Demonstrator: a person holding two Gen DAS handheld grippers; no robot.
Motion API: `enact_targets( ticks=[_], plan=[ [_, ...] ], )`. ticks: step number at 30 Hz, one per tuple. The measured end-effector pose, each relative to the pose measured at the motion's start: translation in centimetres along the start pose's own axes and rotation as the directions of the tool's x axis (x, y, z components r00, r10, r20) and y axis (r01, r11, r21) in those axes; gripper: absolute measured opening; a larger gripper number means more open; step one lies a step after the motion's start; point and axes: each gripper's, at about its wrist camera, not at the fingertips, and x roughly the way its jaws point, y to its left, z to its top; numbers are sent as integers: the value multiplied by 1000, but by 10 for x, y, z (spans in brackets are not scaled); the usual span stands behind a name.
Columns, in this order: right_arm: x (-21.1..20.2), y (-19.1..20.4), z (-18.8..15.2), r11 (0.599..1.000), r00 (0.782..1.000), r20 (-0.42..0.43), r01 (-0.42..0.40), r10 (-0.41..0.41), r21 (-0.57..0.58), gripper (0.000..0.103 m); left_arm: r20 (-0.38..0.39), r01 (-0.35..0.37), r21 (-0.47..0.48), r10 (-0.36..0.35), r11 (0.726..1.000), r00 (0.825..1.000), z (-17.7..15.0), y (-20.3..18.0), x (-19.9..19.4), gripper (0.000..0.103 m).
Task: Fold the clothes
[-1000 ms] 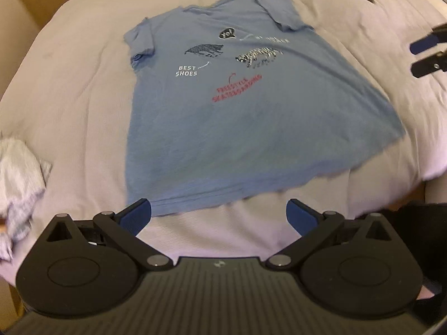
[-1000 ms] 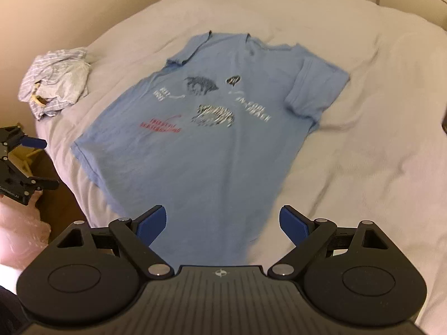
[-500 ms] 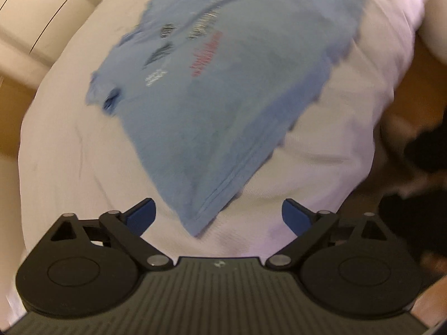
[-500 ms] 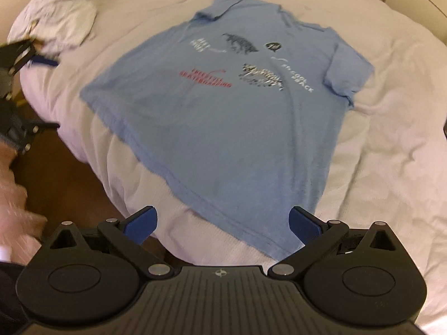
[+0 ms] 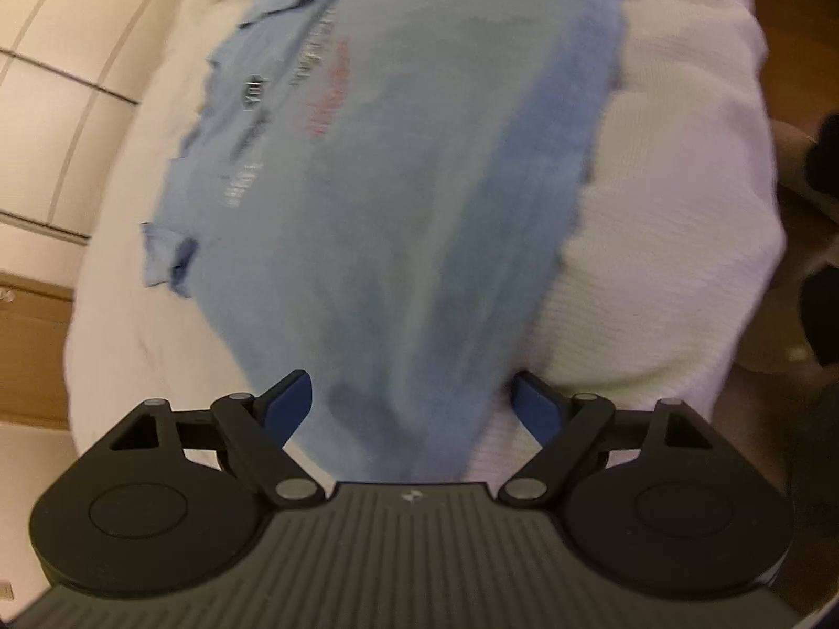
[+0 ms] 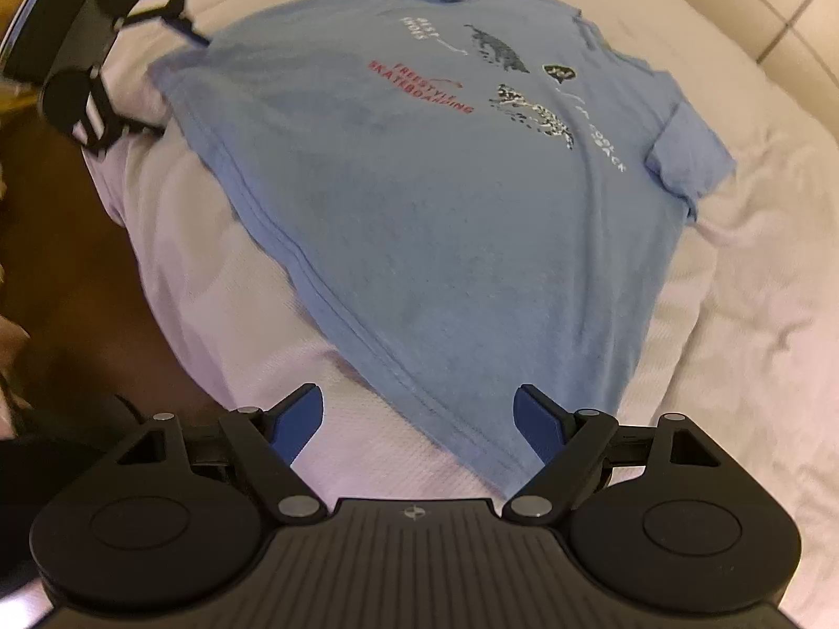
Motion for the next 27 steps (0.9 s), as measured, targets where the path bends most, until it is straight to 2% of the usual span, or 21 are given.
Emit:
enact_targets(
  ticks=[2,3,6,8,12,16,19,21,24,27],
  plan=[
    [5,3,-9,997,999,13,46,-45,-59,83,11,-19,-5,19,1000,1000,0,3,-1,46],
    [7,5,-15,994,997,21,70,-69,-88,83,12,-31,3,31,1000,999,0,3,-1,42],
    [15,5,-30,980,992,28,128,-125,-153,82,16,-59,21,59,998,998,0,4,1,44],
    [21,8,-40,964,987,33,161,-157,-213,83,17,-75,33,75,997,997,1,5,4,50],
    [41,17,-56,908,966,51,255,-253,-332,83,15,-75,71,74,995,997,5,2,12,51],
    [60,19,-67,872,960,86,277,-265,-404,82,22,-82,94,80,992,997,4,2,16,51],
    [63,16,-67,866,960,126,280,-250,-413,75,28,-97,92,95,991,995,3,3,16,51],
    [60,11,-65,870,959,141,282,-245,-405,58,35,-120,78,117,990,992,3,6,15,51],
    [56,6,-63,868,951,161,308,-265,-390,44,25,-143,15,143,990,989,6,15,11,51],
    [58,0,-62,866,949,150,315,-277,-389,38,18,-115,35,114,993,993,10,14,16,41]
  ],
)
